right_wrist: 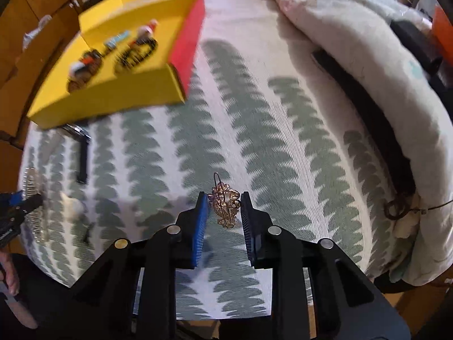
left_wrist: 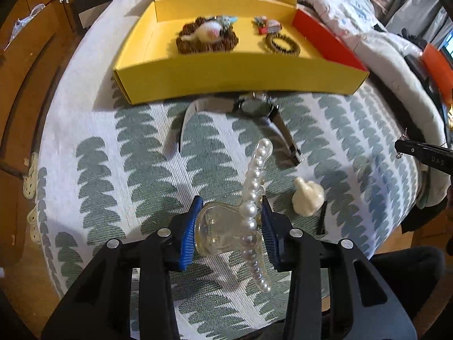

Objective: Organize jewelry
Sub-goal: 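Carry pearl hair claw with left tool into box while right tool carries brooch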

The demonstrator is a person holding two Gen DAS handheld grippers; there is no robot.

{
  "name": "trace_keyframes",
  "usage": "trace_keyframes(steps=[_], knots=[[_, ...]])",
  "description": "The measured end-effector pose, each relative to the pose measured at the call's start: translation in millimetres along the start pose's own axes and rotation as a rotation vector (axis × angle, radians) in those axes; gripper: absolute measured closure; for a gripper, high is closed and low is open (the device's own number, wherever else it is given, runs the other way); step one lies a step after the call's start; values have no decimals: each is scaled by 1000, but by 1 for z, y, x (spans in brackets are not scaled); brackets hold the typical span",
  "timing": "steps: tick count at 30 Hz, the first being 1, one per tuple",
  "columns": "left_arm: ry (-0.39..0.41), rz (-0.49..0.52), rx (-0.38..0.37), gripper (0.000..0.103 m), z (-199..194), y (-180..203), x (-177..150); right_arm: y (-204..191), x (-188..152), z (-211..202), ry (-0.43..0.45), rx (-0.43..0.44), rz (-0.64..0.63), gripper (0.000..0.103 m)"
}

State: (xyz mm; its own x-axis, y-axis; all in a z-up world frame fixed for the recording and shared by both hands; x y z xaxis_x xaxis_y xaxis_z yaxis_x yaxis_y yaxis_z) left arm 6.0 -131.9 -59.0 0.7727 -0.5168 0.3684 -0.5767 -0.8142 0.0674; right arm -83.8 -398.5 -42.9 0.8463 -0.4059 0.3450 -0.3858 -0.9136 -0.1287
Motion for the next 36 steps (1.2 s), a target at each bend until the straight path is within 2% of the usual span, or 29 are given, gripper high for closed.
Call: trace_keyframes(steps=[3,10,12,15,19,22,27,32,36], knots=[[15,-17,-11,63,-5,-3,3,-14,4,-17,41,26,-13,79],[57,-73,-42,63,-21,-22,31,-56,46,-39,130,145,-51,79],[79,-86,-46,63,-28,-23,42,-74,61,-37,131,113,-83,79],[115,-114,-52,63,-39,-24,67,-102,88,-42,136,169,-131,79],[146,-129,-81,63,-46,-14,107,-126,122,-25,119,185,-165,79],[127,-130,-112,63,-34,-4,139,-135,147,0,86,202,-173,79],[78,-136,-96,63,9,3,190,-126,189,40,40,192,-122,78],[16,-114,-90,63,49,6,209,-118,216,72,3,178,-99,78],[-8,-78,-103,63,70,13,217,-117,233,91,-11,127,-117,78]])
Point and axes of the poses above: each gripper's, at about its wrist camera, not at the fingertips, and z roughly the way its jaws point, y to its right, x to its top, the point moved 4 cm from there along z, roughly the way its jaws point, and after that the axes turned 6 degrees about x, right-handed, at the moved point
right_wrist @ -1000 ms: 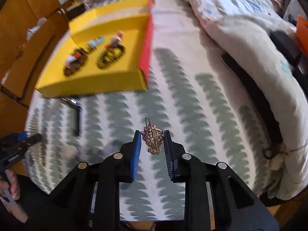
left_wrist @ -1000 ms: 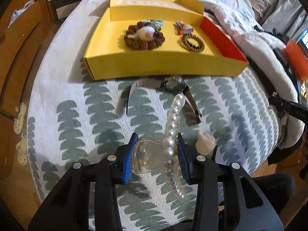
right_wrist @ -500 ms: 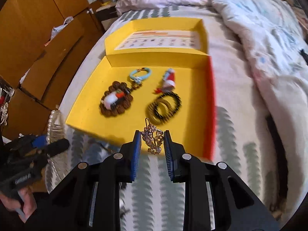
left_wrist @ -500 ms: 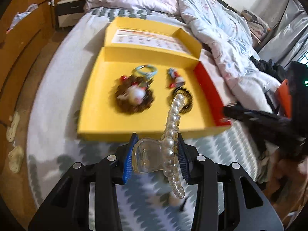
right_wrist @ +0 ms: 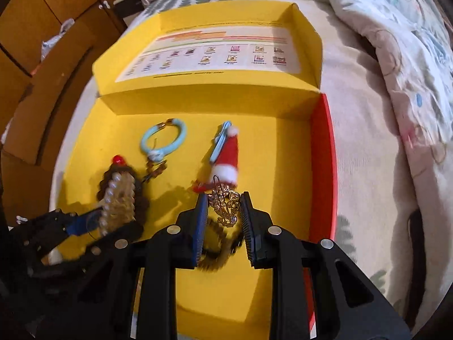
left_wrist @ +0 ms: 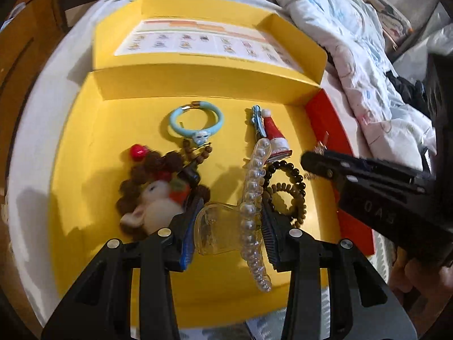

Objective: Organize jewelry
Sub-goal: 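Carry pearl hair claw with left tool into box while right tool carries brooch, then open both tools to release hair claw and brooch in the box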

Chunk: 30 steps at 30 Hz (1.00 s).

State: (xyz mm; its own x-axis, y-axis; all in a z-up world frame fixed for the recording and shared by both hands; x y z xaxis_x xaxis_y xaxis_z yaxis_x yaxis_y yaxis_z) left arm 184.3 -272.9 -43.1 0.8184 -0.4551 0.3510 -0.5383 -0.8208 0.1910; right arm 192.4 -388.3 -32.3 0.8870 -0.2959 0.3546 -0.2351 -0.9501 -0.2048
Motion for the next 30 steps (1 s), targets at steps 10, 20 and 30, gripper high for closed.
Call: trace_keyframes(steps=[10,20,30], knots=[[21,29,10,59,27,-6,17,24,17,38,-19,-85,9,77],[119,32,20,42,-14,-10,21,17,17,2,54,-134,-12,63],[262,43,83,25,-114,-29,-29,-19,-44,-96,186,-103,-52,35]])
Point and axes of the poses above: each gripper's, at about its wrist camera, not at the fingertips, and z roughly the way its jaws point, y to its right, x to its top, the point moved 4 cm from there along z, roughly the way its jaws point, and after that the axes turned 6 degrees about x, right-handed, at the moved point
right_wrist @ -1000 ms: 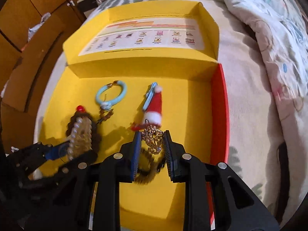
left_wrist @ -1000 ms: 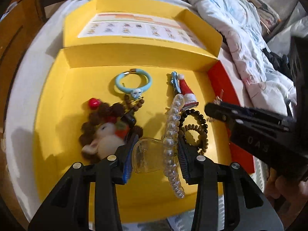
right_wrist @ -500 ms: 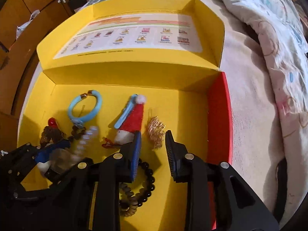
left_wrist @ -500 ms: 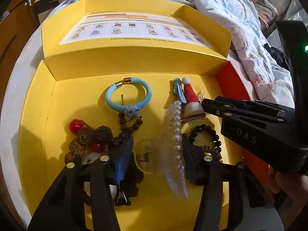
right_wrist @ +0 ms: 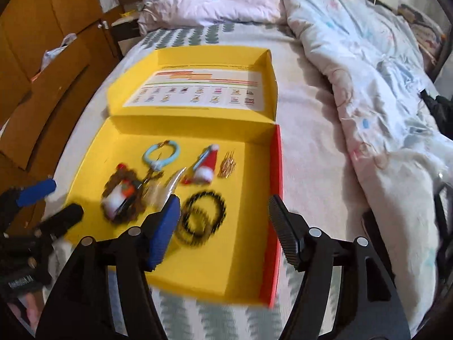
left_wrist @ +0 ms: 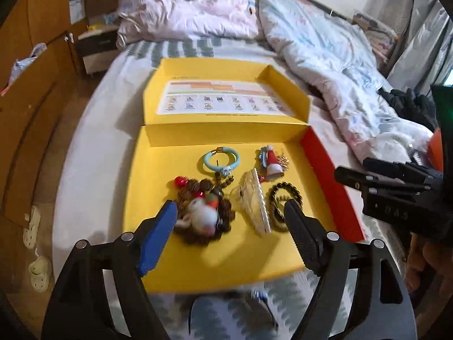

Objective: Organize jewelry
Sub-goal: 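Open both tools to release hair claw and brooch in the box, then grasp wristwatch strap with left tool while right tool grasps white garlic-shaped ornament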

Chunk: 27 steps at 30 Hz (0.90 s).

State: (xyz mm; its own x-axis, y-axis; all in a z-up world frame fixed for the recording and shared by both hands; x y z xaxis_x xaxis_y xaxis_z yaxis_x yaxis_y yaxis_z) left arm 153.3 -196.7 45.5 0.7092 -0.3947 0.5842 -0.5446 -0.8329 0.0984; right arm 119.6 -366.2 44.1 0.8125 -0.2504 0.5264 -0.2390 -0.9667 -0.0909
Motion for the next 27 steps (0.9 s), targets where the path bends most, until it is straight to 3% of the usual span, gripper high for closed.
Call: trace_keyframes(steps=[2,5,8,13,18,22,27], knots=[[22,-19,-5,19,-16,-6,-14,-11,-16,-9,5,44,-3,32],[15,-23,13,19,-24,-12,-45,-36,-67,-14,-56,99,-40,30],[4,-11,99,19,-27,-21,-80,-53,-113,-12,-102,110,-78,30],[-73,-11,115,19,-18,-30,-112,-77,-186,0,-197,196,-123,30],[-170,-1,159,19,11,-41,-129,-81,-207,22,-253,209,-90,30],[-260,-27,105,19,36,-42,-134,-98,-209,28,-258,220,-120,30],[-271,3,121,19,47,-34,-132,-118,-214,35,-261,193,-179,30]])
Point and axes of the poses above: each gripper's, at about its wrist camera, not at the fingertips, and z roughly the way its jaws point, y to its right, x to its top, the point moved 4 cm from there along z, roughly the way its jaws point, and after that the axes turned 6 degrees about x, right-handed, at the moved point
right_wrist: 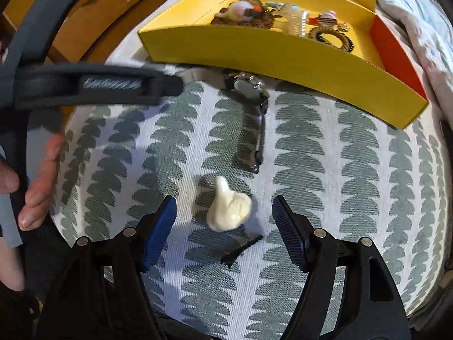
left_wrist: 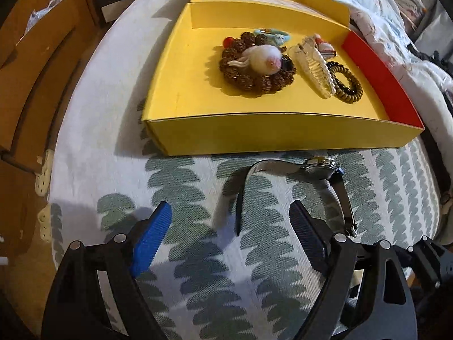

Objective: Organize jewelry
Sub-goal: 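Grasp wristwatch strap with left tool while right tool grasps white garlic-shaped ornament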

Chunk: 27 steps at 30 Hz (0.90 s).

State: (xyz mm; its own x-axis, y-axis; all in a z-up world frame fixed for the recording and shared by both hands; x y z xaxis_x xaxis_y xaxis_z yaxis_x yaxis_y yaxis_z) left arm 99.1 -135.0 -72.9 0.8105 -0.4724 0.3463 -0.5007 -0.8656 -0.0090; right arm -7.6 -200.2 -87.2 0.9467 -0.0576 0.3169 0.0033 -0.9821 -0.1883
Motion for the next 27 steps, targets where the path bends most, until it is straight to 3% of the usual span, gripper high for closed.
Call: trace_keyframes(steps=[8,12,15,18,22,27], knots=[[-4,39,0,19,16,23,7,-2,3,16,-14,-58,-13,31],[16,48,8,20,22,31,15,-9,3,26,-23,-83,-36,36],[14,55,17,36,29,33,20,-13,5,31,-24,-85,-42,48],[-5,56,26,64,35,34,19,-13,7,32,-22,-91,-44,69],[-7,38,13,91,34,28,18,-8,5,30,-17,-57,-27,70],[-21,-11,-79,97,25,19,16,0,4,23,-12,-15,1,70]])
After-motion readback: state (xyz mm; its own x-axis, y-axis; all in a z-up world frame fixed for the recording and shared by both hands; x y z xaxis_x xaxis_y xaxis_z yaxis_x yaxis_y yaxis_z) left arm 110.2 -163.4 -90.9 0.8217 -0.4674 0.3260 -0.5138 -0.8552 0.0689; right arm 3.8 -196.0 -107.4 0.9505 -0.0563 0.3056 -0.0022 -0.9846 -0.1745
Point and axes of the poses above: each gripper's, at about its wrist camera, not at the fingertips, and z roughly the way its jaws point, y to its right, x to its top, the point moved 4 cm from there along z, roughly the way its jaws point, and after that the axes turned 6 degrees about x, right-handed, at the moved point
